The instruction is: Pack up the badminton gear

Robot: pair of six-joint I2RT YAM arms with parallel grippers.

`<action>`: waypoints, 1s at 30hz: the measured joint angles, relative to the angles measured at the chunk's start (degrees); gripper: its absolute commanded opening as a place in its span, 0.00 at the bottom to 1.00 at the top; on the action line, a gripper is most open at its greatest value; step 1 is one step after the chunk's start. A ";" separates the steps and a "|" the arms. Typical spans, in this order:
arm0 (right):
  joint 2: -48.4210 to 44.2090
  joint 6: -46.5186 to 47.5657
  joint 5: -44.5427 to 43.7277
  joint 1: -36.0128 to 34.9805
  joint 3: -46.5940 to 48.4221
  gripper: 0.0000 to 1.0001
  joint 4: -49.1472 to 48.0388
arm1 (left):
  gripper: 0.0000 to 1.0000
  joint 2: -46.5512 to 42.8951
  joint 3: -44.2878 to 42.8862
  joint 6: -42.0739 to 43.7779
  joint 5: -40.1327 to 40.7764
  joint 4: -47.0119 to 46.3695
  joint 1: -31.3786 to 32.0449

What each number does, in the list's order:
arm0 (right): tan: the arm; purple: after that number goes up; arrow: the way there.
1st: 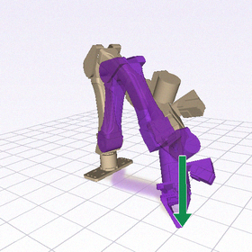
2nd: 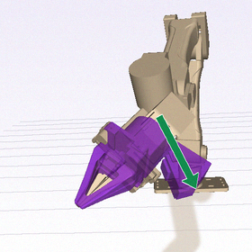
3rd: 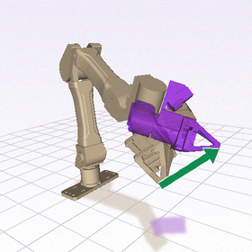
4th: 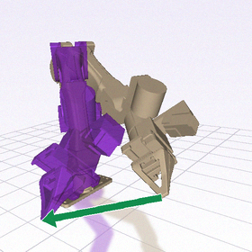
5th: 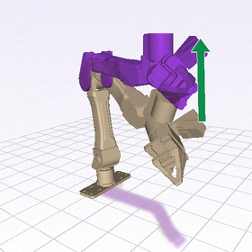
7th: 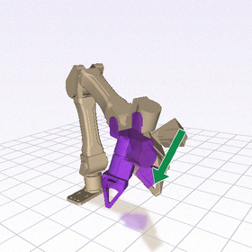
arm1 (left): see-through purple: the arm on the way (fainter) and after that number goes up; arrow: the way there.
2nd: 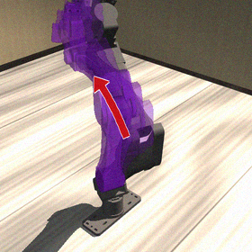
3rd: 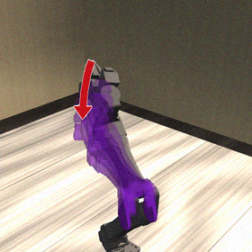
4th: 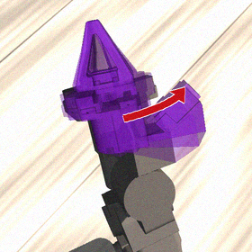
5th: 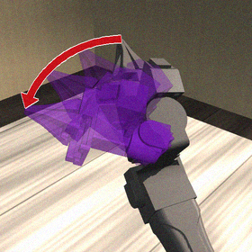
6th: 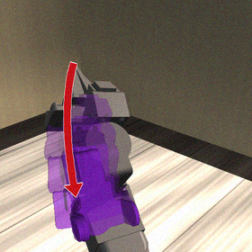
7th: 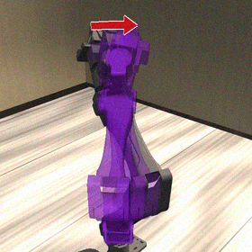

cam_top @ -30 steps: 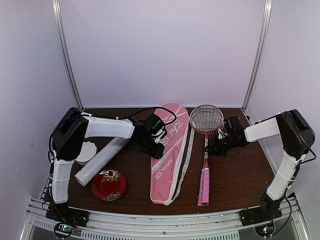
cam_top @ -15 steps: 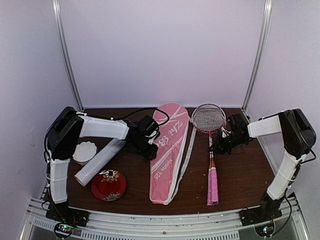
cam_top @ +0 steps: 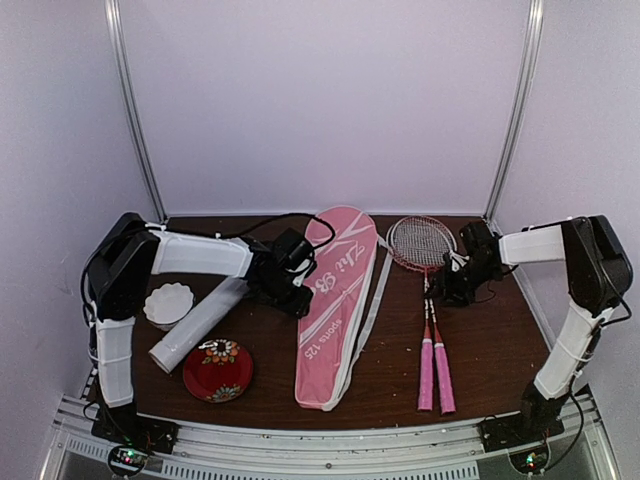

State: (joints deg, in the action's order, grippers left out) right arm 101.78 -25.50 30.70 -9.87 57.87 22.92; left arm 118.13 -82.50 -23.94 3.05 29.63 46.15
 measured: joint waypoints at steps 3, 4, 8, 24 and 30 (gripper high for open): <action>-1.75 1.66 -4.17 0.00 0.87 0.48 3.34 | 0.52 -0.92 0.02 0.00 0.15 0.11 0.00; -2.89 1.77 -5.11 0.00 0.87 0.45 4.31 | 0.52 -1.42 0.02 0.02 0.28 0.17 0.00; -9.29 1.90 -5.75 -0.20 -0.39 0.31 5.27 | 0.52 -4.00 0.02 0.09 0.94 0.33 0.00; -4.98 -0.46 -2.45 -4.44 -3.54 0.18 1.97 | 0.52 -9.66 -0.24 1.33 2.25 0.39 -0.04; -2.84 -1.09 -2.47 -4.63 -2.80 0.16 1.22 | 0.52 -9.70 -0.24 1.36 2.27 0.39 -0.04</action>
State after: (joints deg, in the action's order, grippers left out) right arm 98.94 -26.59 28.23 -14.50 55.07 24.14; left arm 108.42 -82.74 -22.59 5.32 30.02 46.11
